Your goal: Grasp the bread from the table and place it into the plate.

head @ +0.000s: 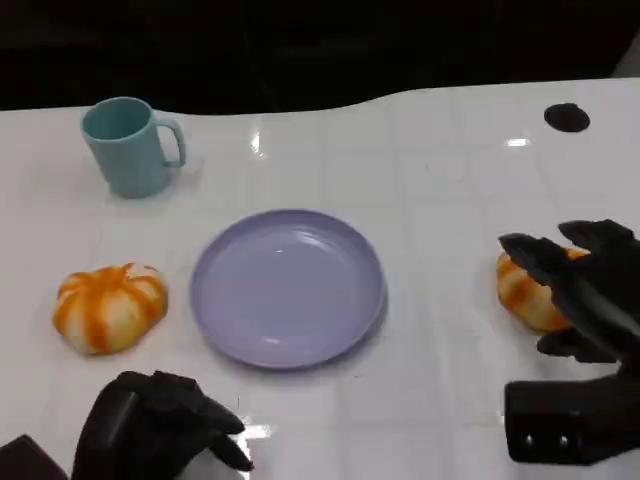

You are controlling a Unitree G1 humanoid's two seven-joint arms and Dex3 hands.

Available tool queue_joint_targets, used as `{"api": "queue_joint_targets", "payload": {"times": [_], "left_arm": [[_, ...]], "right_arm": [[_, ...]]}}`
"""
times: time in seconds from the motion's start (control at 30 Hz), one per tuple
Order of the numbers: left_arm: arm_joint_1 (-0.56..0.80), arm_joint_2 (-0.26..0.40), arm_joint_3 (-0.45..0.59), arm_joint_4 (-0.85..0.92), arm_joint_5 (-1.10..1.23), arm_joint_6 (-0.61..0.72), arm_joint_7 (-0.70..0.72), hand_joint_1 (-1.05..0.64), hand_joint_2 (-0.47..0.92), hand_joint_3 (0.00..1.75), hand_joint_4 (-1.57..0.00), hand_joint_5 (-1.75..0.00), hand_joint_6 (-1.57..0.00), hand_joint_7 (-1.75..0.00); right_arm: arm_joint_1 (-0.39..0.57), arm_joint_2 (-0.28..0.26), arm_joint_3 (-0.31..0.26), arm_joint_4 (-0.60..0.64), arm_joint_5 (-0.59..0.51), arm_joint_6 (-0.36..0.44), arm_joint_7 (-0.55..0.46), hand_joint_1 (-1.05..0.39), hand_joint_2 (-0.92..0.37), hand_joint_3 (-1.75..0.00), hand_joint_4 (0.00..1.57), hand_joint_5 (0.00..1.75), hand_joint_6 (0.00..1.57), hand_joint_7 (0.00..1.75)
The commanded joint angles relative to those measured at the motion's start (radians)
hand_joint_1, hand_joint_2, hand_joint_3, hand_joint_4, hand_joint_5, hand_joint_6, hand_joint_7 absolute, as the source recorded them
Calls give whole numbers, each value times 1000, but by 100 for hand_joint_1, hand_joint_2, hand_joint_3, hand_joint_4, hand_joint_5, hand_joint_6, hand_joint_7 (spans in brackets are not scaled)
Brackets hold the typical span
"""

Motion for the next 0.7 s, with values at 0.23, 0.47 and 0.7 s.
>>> {"api": "queue_joint_targets", "payload": {"times": [0.23,0.47,0.7], "left_arm": [[11,16,3,-15,0,9,7,-105,90,0,-155,-46,-157,-24],[19,17,3,-29,-4,18,6,-105,90,0,-156,-46,-157,-25],[24,16,4,-34,-2,9,5,-105,90,0,-156,-46,-157,-25]], "right_arm": [[-139,14,80,248,17,29,-86,-44,-77,0,29,18,38,2],[-173,15,109,322,50,66,-73,-46,-78,0,26,12,35,0],[-197,12,148,387,70,75,-73,-53,-80,-1,29,9,37,1]]}}
